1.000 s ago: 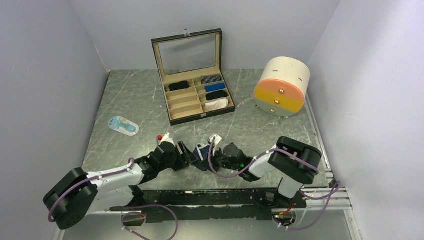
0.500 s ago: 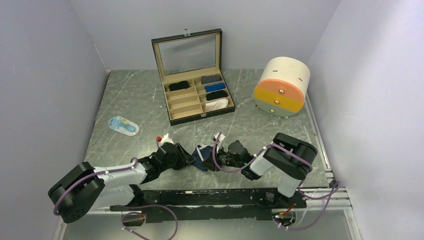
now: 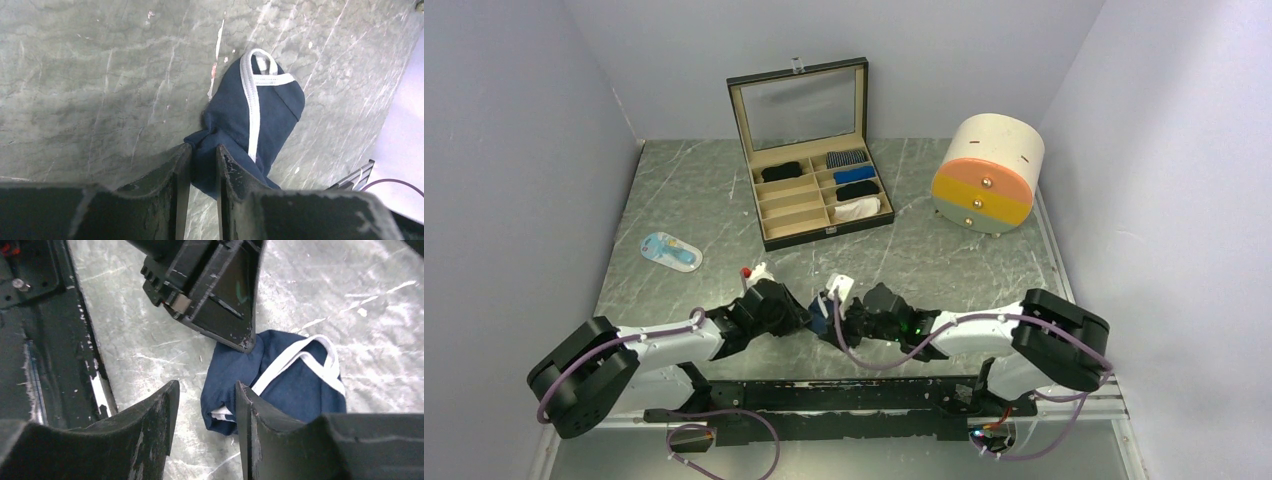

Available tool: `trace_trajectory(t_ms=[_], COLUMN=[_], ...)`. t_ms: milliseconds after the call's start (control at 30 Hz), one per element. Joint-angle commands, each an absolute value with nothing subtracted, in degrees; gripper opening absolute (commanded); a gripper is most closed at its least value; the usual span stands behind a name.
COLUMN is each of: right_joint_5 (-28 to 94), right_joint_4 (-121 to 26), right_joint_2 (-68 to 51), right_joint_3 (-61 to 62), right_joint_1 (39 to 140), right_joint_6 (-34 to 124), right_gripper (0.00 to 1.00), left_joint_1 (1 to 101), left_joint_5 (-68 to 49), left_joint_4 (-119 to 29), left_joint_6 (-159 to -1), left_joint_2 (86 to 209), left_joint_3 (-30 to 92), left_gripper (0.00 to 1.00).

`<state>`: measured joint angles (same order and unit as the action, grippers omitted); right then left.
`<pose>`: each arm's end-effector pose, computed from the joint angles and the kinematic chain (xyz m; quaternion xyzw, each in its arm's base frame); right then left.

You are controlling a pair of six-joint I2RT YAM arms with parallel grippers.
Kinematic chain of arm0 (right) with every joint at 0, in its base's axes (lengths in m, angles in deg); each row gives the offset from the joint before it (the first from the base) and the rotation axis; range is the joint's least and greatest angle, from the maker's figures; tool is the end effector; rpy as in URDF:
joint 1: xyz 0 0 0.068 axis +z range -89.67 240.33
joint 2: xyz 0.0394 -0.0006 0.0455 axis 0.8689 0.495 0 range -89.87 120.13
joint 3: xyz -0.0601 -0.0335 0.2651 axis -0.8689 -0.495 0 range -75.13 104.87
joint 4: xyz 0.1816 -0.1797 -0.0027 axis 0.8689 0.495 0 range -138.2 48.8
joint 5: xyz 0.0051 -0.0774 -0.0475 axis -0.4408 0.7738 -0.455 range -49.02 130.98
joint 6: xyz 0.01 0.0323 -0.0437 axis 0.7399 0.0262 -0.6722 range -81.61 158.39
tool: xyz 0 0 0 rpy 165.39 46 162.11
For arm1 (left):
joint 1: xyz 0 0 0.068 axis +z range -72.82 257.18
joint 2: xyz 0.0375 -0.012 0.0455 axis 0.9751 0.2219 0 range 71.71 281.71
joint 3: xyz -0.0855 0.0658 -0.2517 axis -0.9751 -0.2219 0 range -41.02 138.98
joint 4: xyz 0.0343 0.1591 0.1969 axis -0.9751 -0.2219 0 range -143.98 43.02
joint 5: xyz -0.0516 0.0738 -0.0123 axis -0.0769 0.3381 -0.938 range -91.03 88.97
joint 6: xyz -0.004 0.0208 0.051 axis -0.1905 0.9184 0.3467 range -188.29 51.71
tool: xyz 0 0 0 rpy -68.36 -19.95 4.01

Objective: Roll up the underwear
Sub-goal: Roll the underwear to the center of the board.

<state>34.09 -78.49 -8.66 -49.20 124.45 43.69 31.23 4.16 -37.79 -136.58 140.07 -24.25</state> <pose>0.1118 0.2411 0.1665 -0.4415 0.7174 0.3472 0.4121 0.1413 -0.1412 0.1351 -0.1950 0.8932 -0.3160 0.2537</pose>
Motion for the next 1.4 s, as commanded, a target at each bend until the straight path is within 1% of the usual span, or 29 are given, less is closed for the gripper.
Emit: trace_trajectory(t_ms=[0, 133, 200, 267, 333, 400, 567, 833, 867, 933, 1000, 1033, 1100, 1133, 1267, 1367], right_joint_5=[50.5, 57.3, 59.3, 60.1, 56.2, 51.5, 46.8, 48.7, 49.1, 48.7, 47.3, 46.5, 44.0, 42.2, 32.1, 30.4], right_joint_4=[-68.5, -66.0, -66.0, -66.1, -67.0, -67.7, -68.0, -67.5, -66.5, -64.6, -65.9, -67.7, -73.9, -75.6, -92.3, -101.6], right_joint_2=[-9.3, -7.1, -7.3, -8.6, -10.8, -12.8, -11.0, -1.2, -0.5, 0.1, -1.5, -2.6, -5.3, -6.2, -5.1, -2.0], right_joint_3=[-44.0, -40.5, -40.0, -40.3, -41.4, -41.7, -40.0, -37.4, -37.1, -37.1, -39.3, -41.3, -46.8, -48.5, -58.0, -61.9], right_joint_1=[129.4, 131.7, 131.8, 131.8, 131.8, 131.8, 131.8, 131.8, 131.8, 131.9, 131.8, 131.7, 130.7, 129.4, 121.3, 118.8], right_joint_6=[31.5, 27.8, 27.6, 27.6, 27.0, 27.3, 26.9, 28.4, 28.8, 30.5, 32.8, 34.8, 40.5, 44.4, 60.9, 69.0], right_gripper=[0.5, 0.51, 0.56, 0.57, 0.6, 0.61, 0.62, 0.48, 0.43, 0.27, 0.13, 0.08, 0.03, 0.02, 0.0, 0.0], left_joint_1=[31.5, 31.5, 31.5, 31.5, 31.5, 31.5, 31.5, 31.5, 31.5, 31.5, 31.5, 31.5, 31.5, 31.5, 31.5, 31.5], left_joint_5=[7.5, 6.9, 6.6, 6.5, 6.2, 6.1, 5.8, 5.4, 5.4, 5.6, 5.6, 5.5, 5.7, 5.6, 4.0, 1.7], left_joint_4=[-48.9, -48.4, -47.8, -48.0, -48.4, -48.3, -49.1, -48.5, -48.7, -49.4, -49.9, -50.1, -50.8, -50.9, -45.7, -40.1], left_joint_6=[-132.4, -132.0, -131.8, -131.4, -130.9, -130.7, -130.2, -130.0, -130.0, -129.5, -129.2, -129.2, -129.7, -129.9, -131.4, -133.4], left_joint_2=[142.0, 141.8, 141.8, 141.8, 141.9, 141.7, 140.9, 139.8, 139.9, 140.0, 139.9, 139.7, 138.9, 138.3, 135.5, 134.8], left_joint_3=[-25.0, -25.2, -25.3, -25.0, -24.7, -24.6, -24.1, -25.7, -25.6, -25.1, -24.5, -24.4, -24.1, -24.3, -26.7, -29.2], left_gripper=[0.29, 0.28, 0.28, 0.27, 0.27, 0.27, 0.27, 0.28, 0.28, 0.28, 0.3, 0.32, 0.39, 0.45, 0.64, 0.7])
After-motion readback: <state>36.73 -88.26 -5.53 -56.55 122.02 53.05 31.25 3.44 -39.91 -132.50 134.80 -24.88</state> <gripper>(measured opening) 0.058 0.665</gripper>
